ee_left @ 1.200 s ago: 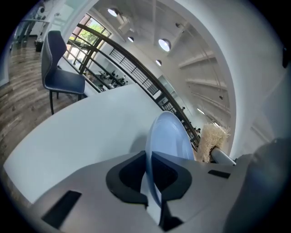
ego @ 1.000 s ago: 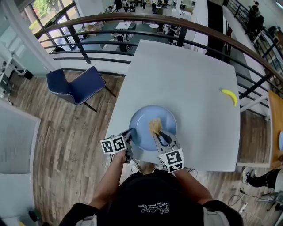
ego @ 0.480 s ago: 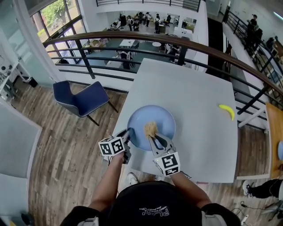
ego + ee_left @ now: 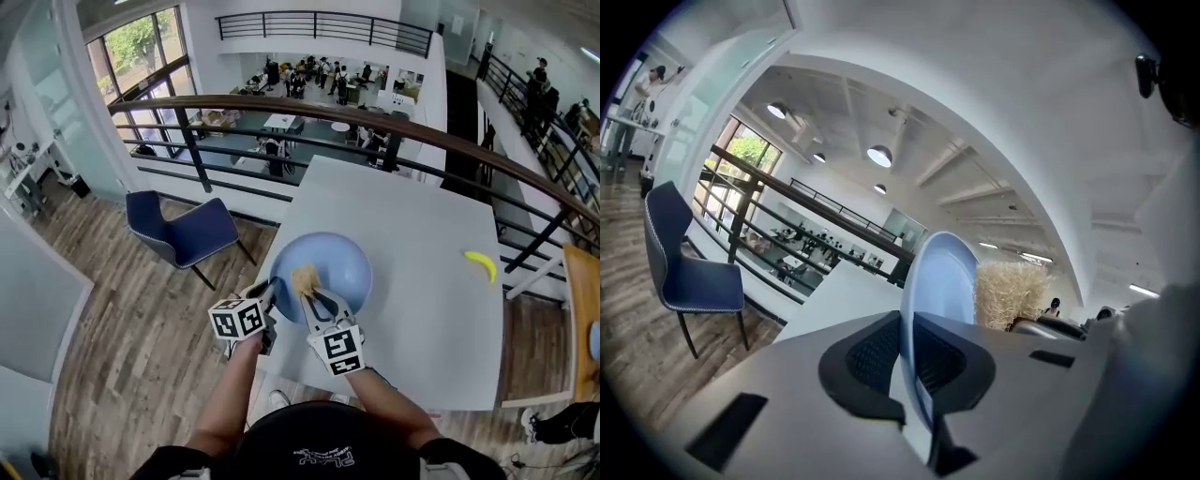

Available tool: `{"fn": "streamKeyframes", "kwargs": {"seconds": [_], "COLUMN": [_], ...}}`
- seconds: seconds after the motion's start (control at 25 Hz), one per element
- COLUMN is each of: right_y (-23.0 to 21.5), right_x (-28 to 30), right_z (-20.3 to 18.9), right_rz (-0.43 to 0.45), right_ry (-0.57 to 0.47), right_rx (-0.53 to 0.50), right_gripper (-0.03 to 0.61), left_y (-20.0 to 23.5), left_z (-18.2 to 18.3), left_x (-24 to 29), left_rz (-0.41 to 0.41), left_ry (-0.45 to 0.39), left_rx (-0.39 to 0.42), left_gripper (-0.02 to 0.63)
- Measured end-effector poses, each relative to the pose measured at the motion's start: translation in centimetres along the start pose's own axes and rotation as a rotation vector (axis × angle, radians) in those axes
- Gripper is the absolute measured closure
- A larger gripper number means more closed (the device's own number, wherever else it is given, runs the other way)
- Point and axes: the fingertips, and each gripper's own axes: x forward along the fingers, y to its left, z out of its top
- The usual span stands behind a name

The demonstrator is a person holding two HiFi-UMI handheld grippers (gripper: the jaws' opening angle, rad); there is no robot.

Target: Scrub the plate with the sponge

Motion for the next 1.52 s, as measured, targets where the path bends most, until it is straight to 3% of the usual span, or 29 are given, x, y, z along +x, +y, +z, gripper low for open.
{"fn": "streamKeyframes", "kwargs": {"seconds": [0.72,1.04,1.36,1.52], "right_y": [1.0,0.6,-0.9,-3.4], "right_x": [2.5,3.0,2.8,2.0], "right_z": [1.8,2.1,2.6,3.4], "right_rz": [0.028,0.024,-0.006,-0.062], "right_ry": [0.019,0.024,0.008,0.002], "right_rx": [-0.051,-0.066,-0.058,-0.047], "right_gripper": [0.522,0.522,0.522,0.522], "left_y": [-3.7,-3.5,-3.4,-3.8], "left_z": [2.0,2.0,1.9,2.2], "left_x": [-0.9,-1.2,-1.6,-1.8], "left_rz": [-0.055,-0.055,-0.055,-0.052], "left_ry": [-0.054,-0.053,-0.049,-0.042], "left_rx": [0.095,0.081,0.082,0.102], "left_gripper": [0.588,0.588,0.586,0.586]}}
